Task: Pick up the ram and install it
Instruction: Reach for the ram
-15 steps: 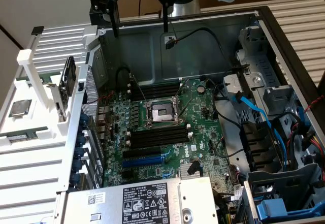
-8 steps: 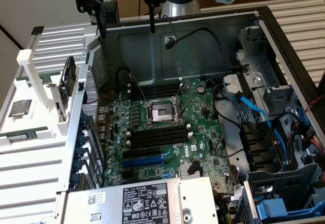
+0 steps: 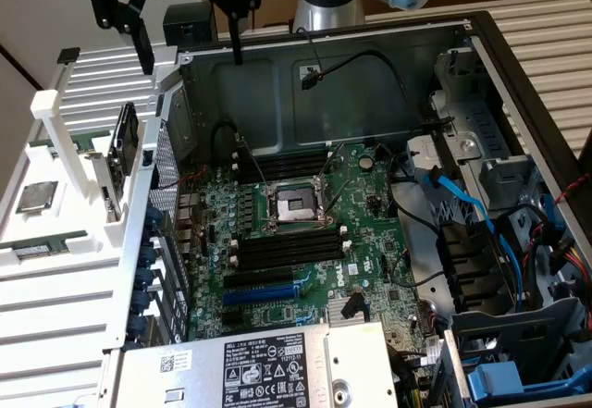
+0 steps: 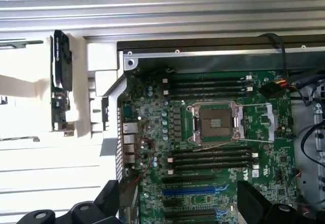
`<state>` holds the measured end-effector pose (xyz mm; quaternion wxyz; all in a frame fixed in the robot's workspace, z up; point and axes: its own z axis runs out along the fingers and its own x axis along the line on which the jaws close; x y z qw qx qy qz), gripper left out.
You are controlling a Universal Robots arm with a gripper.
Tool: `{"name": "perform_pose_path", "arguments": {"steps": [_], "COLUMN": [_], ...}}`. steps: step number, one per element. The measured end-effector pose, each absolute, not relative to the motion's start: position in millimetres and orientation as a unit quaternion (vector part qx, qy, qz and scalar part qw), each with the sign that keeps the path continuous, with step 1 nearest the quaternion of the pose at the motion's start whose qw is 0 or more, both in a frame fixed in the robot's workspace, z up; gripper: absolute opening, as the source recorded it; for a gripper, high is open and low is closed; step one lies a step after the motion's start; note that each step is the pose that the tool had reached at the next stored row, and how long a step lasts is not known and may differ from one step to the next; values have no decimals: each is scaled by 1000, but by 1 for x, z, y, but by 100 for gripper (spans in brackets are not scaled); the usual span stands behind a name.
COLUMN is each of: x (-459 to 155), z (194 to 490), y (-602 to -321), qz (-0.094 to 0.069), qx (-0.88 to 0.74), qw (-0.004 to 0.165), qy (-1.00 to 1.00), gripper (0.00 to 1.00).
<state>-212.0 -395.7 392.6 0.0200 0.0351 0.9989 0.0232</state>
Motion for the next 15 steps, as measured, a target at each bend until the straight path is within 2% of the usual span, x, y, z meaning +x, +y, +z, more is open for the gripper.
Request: {"name": "perform_pose_path", "arguments": {"steps": [15], "x": [-281], "z": [393], "y": [-394], "qz": [23], "qx": [35], "qw": [20], "qy": [999], "gripper": [99]}}
